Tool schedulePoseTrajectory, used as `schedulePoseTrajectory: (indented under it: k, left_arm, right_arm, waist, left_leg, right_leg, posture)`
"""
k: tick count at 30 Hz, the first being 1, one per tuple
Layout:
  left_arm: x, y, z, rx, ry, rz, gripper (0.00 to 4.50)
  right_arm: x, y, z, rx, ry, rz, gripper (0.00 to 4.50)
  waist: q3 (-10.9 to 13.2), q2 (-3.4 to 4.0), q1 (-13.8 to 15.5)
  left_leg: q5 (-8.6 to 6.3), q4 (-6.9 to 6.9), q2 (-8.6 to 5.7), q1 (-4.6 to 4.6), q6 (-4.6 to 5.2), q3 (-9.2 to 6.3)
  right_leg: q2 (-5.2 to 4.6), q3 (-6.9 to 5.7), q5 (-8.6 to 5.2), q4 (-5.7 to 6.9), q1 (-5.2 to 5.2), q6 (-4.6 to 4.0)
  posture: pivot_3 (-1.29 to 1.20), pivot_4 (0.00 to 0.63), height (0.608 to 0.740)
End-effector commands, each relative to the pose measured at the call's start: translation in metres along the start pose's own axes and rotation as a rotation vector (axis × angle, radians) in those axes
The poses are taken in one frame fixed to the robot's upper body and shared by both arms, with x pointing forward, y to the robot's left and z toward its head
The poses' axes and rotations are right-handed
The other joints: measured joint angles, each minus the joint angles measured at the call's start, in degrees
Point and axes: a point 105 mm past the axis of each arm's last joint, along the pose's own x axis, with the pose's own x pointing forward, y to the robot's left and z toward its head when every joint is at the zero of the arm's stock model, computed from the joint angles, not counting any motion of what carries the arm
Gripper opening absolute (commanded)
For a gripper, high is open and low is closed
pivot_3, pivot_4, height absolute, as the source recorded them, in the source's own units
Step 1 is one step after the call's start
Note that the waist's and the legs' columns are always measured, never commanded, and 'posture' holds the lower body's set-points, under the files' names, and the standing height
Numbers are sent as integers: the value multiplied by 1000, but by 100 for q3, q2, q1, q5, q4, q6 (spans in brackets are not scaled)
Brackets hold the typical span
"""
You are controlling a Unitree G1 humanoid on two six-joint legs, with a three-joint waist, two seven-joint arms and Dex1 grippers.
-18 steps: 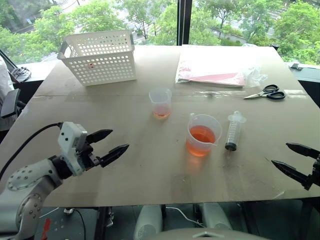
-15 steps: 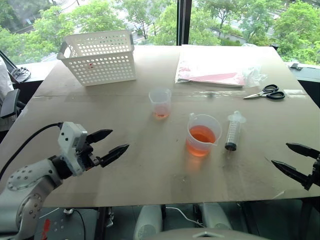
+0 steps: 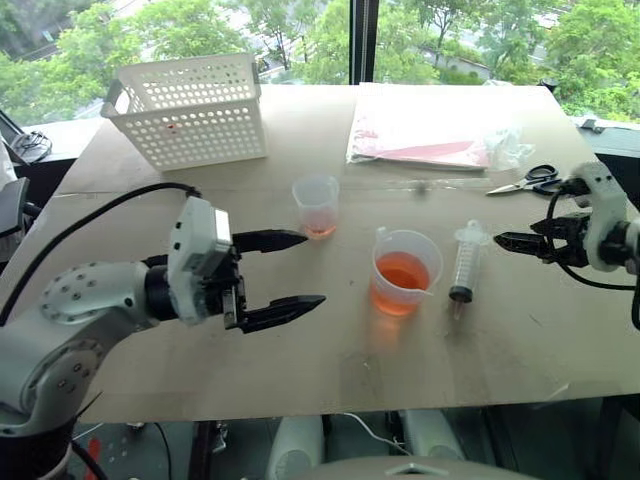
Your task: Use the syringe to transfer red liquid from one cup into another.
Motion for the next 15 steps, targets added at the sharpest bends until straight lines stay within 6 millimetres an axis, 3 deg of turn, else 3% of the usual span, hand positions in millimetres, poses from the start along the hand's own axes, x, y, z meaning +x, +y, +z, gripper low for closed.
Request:
schedulePoseTrajectory:
  k: [1, 7, 15]
  left_arm:
    - [2, -6, 7, 41, -16, -19, 4500]
    - [5, -16, 5, 44, -36, 19, 4500]
    - [1, -24, 4, 30, -40, 89, 4500]
  right_arm:
    - [10, -5, 8, 74, 47, -29, 4468]
    - [37, -2, 6, 191, 210, -37, 4468]
    - [43, 13, -9, 211, 369, -3, 4468]
  waist:
    - [1, -2, 26]
    - [3, -4, 17]
    - [4, -4, 10]
  left_leg:
    - [0, 0, 0, -1, 0, 0]
    - [-8, 11, -9, -15, 14, 1]
    - [-8, 9, -6, -11, 15, -1]
  right_leg:
    - [-1, -2, 0, -1, 1, 0]
    - [-11, -5, 4, -14, 3, 6]
    - [-6, -4, 5, -12, 3, 9]
  posture:
    - [0, 150, 740]
    - [0, 150, 740]
    - [0, 150, 740]
